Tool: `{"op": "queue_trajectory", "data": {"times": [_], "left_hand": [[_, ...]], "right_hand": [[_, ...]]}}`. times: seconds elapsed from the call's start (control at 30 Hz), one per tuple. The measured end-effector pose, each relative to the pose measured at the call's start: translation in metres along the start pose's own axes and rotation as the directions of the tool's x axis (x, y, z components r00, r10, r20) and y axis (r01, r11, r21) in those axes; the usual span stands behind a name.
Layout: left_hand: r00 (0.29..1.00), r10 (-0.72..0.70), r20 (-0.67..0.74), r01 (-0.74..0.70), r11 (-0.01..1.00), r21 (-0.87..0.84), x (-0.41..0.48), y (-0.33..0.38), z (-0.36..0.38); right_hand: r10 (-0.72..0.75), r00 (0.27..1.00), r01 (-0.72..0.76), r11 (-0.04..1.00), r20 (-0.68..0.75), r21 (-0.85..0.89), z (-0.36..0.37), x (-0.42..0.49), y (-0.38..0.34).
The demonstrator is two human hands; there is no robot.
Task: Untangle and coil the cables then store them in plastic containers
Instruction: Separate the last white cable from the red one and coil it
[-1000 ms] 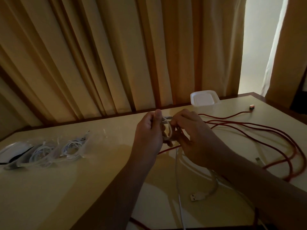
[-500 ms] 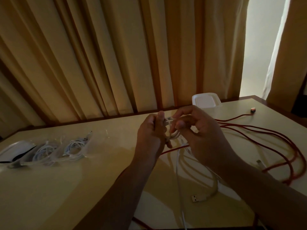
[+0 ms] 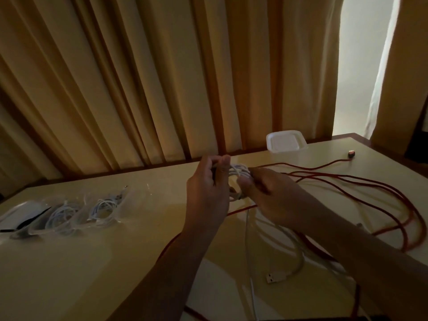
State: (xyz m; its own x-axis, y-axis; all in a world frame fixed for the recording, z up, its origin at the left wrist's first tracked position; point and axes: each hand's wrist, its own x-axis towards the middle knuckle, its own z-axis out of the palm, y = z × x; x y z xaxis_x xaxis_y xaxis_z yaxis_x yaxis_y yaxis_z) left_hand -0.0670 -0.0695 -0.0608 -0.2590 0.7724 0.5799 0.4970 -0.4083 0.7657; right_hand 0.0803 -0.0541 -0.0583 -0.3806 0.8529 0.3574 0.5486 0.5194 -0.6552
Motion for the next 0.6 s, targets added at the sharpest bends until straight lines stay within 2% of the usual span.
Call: {"op": "queue_trajectory", "data": {"times": [0.13,0.23,0.3,0.43,0.6], "left_hand": [[0.999,0.037,-0.003,-0.037,0.999,-0.038,-0.003,0.001,0.003],[1.0,0.012,-0.002,-0.012,0.998,-0.068,-0.003,0.001,0.004],[0.998,-0.024,0.052,0.029,0.994,-0.11,-0.001,-0.001,0.0],[0.975,-0.102,0.195,0.144,0.967,-0.211,0.008,-0.005,-0.01],[0.984,-0.132,0.119,0.142,0.987,-0.08,0.016,-0.015,-0.008]], "right_hand": [[0.003,0.999,-0.001,0.998,-0.034,0.066,0.004,-0.002,0.0],[-0.056,0.997,0.062,0.987,-0.047,0.151,0.011,-0.005,-0.004],[-0.086,0.992,0.1,0.98,-0.089,0.171,0.011,-0.004,-0.003],[-0.117,0.977,0.13,0.989,-0.181,0.063,0.005,-0.003,0.002],[-0.124,0.97,0.144,0.986,-0.207,0.081,0.009,-0.004,0.004]]}}
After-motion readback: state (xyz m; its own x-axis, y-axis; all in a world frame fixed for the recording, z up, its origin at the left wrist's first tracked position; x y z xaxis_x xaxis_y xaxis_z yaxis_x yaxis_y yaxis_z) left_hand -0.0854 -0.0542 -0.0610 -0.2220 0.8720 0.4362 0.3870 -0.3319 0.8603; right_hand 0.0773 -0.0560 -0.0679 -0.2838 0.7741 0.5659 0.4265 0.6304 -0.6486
